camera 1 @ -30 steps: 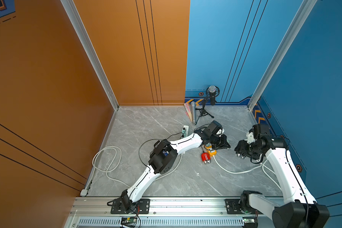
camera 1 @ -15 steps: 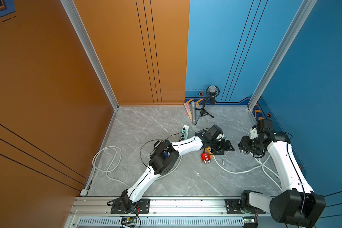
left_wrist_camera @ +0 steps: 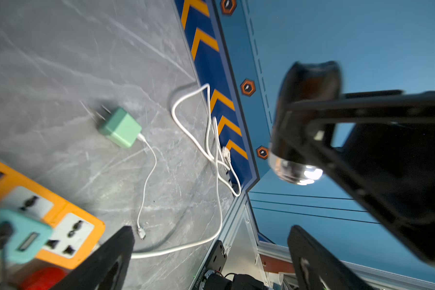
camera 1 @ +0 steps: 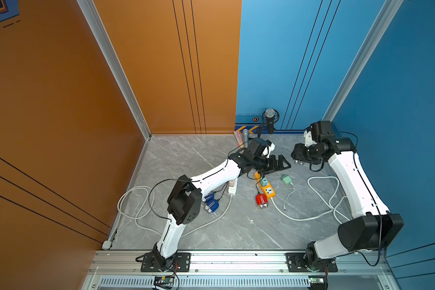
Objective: Unplug the electric shaver
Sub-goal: Place the charging cable at the center of the board, then place the electric shaver at the center of the board.
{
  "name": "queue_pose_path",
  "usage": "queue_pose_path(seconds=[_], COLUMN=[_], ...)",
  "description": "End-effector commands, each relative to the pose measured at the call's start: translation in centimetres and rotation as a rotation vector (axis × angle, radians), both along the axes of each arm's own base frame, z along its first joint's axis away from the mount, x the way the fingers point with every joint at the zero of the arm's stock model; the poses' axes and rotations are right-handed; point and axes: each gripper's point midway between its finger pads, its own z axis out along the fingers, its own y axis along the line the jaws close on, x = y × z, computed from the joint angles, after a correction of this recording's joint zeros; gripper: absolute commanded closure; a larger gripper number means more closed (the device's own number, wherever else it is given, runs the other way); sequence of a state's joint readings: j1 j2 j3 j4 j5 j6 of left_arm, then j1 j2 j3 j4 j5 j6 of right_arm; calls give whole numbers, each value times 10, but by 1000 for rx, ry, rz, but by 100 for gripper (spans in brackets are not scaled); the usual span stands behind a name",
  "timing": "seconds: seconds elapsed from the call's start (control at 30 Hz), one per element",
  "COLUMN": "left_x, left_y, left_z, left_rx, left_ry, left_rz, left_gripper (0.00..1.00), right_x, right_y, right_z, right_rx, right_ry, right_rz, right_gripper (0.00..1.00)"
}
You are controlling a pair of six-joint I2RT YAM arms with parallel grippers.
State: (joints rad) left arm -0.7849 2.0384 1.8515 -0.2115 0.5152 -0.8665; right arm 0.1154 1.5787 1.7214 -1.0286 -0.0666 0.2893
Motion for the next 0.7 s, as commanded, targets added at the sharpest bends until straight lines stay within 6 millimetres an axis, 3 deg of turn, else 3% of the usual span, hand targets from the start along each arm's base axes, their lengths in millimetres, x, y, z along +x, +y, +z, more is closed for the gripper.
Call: queue_pose_path(seconds=[0.0, 0.17, 0.33, 0.4, 0.53, 0.67], left_x=[23, 54, 70, 68, 58, 48], left_y=[54, 157, 274, 308, 362, 393], left_z=[14, 21, -3, -15, -38, -46], left_rx=[67, 172, 329, 377, 435, 450], left_ry=[-97, -169, -135, -119, -65, -43], left_rz=[96, 305, 535, 594, 691, 753], left_gripper=[2, 2, 2, 1, 2, 1], right_x=[39, 90, 125, 131, 135, 134], right_y=[40, 126, 210, 239, 286, 315], right_z=[17, 21, -11, -27, -61, -93], right_rx=[-10, 13, 75, 86, 105, 95], right_ry=[-69, -115, -116, -124, -132, -123], right_rz=[29, 143, 219, 247, 290, 315], right_gripper=[63, 63, 64, 64, 65, 66])
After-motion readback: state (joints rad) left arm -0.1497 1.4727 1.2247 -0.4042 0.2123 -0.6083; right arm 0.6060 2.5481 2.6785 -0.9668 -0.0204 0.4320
